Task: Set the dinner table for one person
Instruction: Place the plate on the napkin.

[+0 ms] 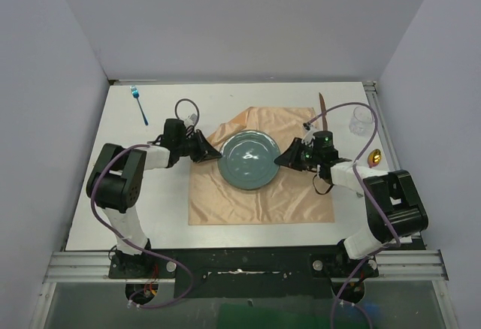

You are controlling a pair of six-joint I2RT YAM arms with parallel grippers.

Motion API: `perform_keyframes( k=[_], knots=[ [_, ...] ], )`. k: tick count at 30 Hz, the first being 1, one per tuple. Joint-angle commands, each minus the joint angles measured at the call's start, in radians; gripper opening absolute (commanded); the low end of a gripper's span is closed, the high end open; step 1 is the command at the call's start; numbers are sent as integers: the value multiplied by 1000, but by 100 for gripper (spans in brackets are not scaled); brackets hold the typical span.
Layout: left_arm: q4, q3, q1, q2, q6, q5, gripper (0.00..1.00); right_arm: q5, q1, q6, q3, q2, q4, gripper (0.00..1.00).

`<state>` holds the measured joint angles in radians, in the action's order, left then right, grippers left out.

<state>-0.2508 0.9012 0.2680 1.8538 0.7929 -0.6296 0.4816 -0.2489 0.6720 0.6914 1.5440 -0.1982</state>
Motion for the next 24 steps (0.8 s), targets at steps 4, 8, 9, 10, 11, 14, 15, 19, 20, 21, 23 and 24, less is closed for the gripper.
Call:
perform_keyframes(
  k=[4, 8, 9, 10, 11, 14, 15, 19, 20, 21, 23, 24],
  knots=[
    [-270, 43, 69, -9, 128, -169, 0, 209, -6, 148, -90, -58, -354, 0],
    [-326, 32, 71, -11, 164, -189, 0, 254, 12, 211, -117, -51, -468, 0],
    [-339, 31, 72, -10, 174, -193, 0, 261, 15, 225, -120, -48, -490, 0],
    [-349, 31, 72, -9, 181, -197, 0, 263, 17, 232, -120, -43, -508, 0],
    [-362, 31, 73, -7, 187, -200, 0, 267, 18, 236, -116, -36, -516, 0],
    [-391, 29, 80, 4, 207, -217, 0, 282, 18, 276, -119, -11, -573, 0],
    [-400, 29, 81, 11, 213, -222, 0, 287, 18, 292, -121, -4, -595, 0],
    [-445, 17, 90, 33, 239, -241, 0, 302, 18, 325, -134, 20, -648, 0],
    [-464, 11, 92, 39, 251, -246, 0, 302, 17, 325, -136, 23, -648, 0],
    [-488, 2, 95, 45, 265, -252, 0, 304, 17, 325, -138, 26, -647, 0],
    [-553, -21, 100, 61, 308, -264, 0, 306, 18, 325, -146, 29, -648, 0],
    [-616, -35, 104, 70, 344, -272, 0, 305, 18, 325, -149, 31, -649, 0]
  ],
)
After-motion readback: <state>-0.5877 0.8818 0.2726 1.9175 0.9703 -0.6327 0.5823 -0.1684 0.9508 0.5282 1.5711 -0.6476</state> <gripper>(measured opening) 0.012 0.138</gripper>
